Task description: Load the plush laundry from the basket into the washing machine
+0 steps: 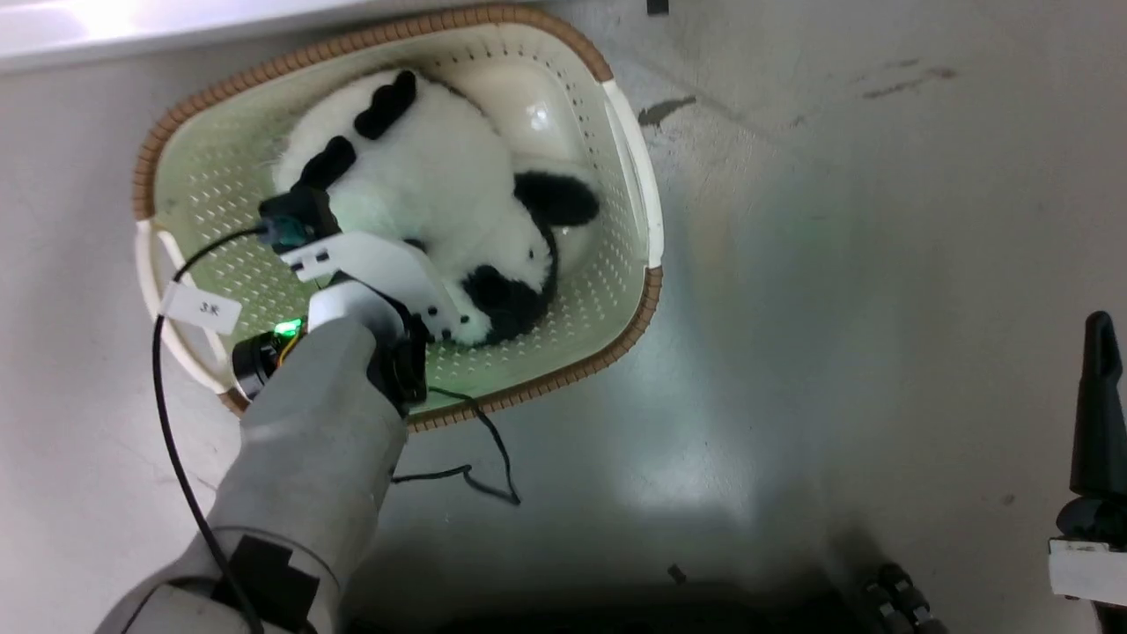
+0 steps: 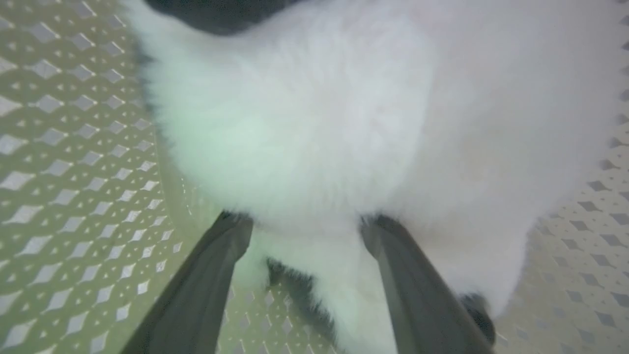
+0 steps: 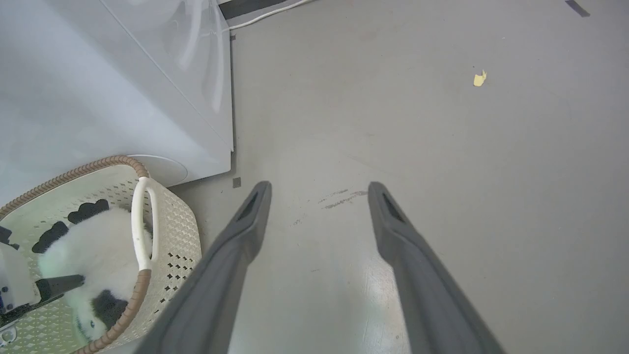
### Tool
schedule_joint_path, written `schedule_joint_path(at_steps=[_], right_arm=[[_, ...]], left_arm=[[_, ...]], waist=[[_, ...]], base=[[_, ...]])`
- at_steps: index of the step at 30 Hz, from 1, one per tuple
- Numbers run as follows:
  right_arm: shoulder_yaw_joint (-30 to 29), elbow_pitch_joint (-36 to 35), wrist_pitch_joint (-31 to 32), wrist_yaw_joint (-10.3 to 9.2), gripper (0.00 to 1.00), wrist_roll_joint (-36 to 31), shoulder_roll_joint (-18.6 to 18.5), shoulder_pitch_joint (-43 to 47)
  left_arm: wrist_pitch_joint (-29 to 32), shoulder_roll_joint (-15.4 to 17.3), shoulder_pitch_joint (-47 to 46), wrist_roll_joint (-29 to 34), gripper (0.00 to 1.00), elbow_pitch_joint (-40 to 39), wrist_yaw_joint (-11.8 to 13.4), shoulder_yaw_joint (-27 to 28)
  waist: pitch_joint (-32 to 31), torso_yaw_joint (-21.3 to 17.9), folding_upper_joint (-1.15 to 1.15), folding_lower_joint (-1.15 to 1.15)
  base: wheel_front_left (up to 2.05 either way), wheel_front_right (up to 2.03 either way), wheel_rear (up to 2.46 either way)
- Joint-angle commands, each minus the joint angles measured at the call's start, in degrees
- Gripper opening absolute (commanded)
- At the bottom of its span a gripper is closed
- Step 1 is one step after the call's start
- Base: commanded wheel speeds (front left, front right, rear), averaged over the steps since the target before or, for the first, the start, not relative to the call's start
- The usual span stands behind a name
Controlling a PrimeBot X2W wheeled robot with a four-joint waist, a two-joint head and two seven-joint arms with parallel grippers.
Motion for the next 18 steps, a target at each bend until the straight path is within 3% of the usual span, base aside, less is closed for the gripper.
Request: schedule_joint_path(at_steps=[1, 5, 6, 7, 8, 18], right_arm=[[-0.4, -0.6, -0.7, -0.05, 1.00, 0.8, -0.2, 0.3], [-0.5, -0.9, -1.0, -0.05, 1.00, 1.1, -0.2, 0.3], [-0.5, -1.0, -1.0, -0.05, 1.00, 1.1, -0.2, 0.2], [-0.6, -1.2, -1.0, -0.05, 1.00, 1.1, -0.2, 0.2], [-0.6, -1.3, -1.1, -0.05, 1.00, 1.1, -0.2, 0.2], [-0.3, -1.7, -0.6, -0.05, 1.00, 0.8, -0.6, -0.4]], left_arm=[[0.9, -0.1, -1.5, -1.9, 1.00, 1.7, 0.1, -1.1], [0.5, -0.1, -2.4, -3.0, 1.00, 1.3, -1.0, -3.4], [1.1, -0.1, -2.4, -3.3, 0.96, 1.3, -1.5, -3.7], [1.2, -0.1, -2.5, -3.4, 0.07, 1.1, -1.9, -4.1], [1.2, -0.1, -2.6, -3.4, 0.00, 1.1, -2.4, -4.6], [-2.3, -0.1, -1.5, -5.4, 0.00, 0.4, -5.8, -6.5]], waist=[[1.5, -0.5, 0.00, 0.00], [2.6, -0.7, 0.00, 0.00], [2.7, -0.7, 0.00, 0.00], [2.7, -0.7, 0.00, 0.00], [2.8, -0.6, 0.00, 0.00], [1.2, 1.0, 0.00, 0.00]], base=[[0.00, 0.00, 0.00], [0.00, 0.00, 0.00], [0.00, 0.00, 0.00], [0.00, 0.00, 0.00], [0.00, 0.00, 0.00], [0.00, 0.00, 0.00]])
